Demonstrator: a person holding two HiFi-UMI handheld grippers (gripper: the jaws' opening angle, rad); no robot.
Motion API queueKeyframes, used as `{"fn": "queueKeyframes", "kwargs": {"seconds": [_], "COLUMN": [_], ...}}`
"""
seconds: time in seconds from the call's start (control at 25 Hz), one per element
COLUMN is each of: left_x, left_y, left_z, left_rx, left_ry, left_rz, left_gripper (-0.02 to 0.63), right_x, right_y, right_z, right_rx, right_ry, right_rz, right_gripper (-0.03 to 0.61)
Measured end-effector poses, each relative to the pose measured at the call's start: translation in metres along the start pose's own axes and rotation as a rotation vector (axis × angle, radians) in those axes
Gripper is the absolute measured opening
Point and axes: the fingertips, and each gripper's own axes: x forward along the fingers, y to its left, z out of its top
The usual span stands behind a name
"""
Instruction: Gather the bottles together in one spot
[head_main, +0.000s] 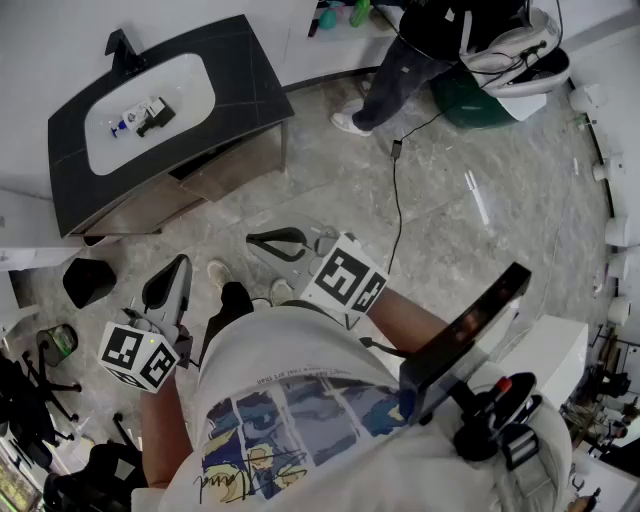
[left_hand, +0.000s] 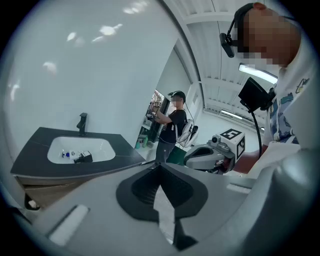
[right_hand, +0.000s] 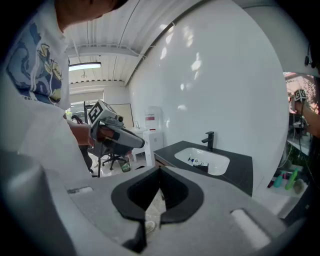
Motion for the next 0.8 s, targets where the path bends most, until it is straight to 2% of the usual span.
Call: {"fn": "queueKeyframes", "kwargs": {"seconds": [0.44,0.56,0.68,0.8], "left_x": [-0.003,0.001,-0.001,-0.007], "left_y": [0.038,0.047,0.065,0.088], "left_z": [0.017,0.019,0.025,0.031], "left_rx": [-0.026,-0.030,-0.040,-0.044], "left_ry": [0.006,-0.002,-0.026,-0.043], "left_rz": [0.019,0.003,-0.005,-0.008], "left_gripper": [0.000,0.000,0.000,0.000], "right_x": [0.037,0.044,0.058,0.080], "right_y": [-0.009,-0.013,-0.018,-0.023], "right_z": [0.011,0.011,0.016,0.024], "right_rx": [-0.009,-0.007,-0.002,-0.009], "right_ry": [0.034,0.053,0.057,0.058], "right_rz": [0.030,0.021,0.001,-0.008], "right_gripper": [0.002,0.003,0.044,0.052]}}
